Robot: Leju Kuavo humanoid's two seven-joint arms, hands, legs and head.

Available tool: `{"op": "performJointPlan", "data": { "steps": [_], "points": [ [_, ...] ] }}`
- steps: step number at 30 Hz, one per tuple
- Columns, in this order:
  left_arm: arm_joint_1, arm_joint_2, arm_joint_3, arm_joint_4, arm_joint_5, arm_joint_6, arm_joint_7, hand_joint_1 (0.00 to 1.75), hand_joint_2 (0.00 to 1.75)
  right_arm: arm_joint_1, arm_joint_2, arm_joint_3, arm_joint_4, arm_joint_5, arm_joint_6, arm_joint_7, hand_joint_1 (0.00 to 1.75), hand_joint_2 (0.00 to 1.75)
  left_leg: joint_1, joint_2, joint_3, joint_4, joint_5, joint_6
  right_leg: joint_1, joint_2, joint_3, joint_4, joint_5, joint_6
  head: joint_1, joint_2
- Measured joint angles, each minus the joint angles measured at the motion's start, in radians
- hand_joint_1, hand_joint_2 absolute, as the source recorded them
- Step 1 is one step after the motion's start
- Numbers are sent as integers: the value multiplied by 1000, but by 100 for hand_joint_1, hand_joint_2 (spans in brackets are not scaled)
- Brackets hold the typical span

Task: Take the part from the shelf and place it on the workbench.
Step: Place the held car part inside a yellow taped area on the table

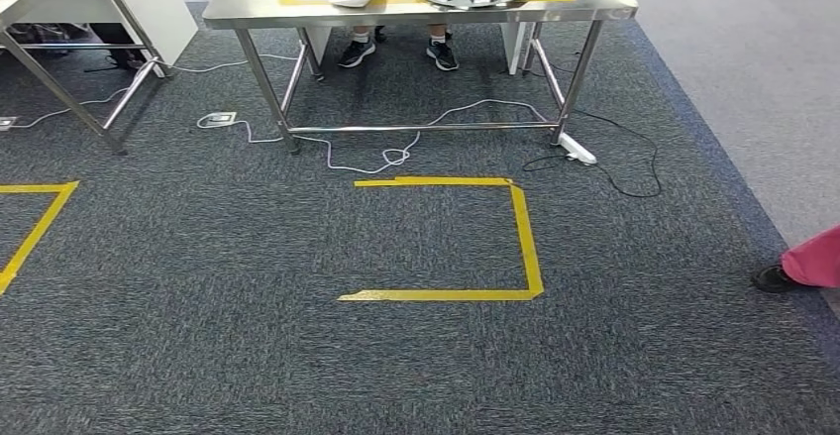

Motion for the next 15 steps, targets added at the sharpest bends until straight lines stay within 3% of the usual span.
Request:
{"op": "performJointPlan", "data": {
  "steps": [15],
  "points": [
    [0, -1, -1, 0, 13, -22, -5, 0, 0, -1, -4, -5, 6, -1, 2, 1, 0, 0, -2, 0, -5, 2, -1, -3, -3, 0, -3, 1, 0, -1, 0, 0]
  ]
}}
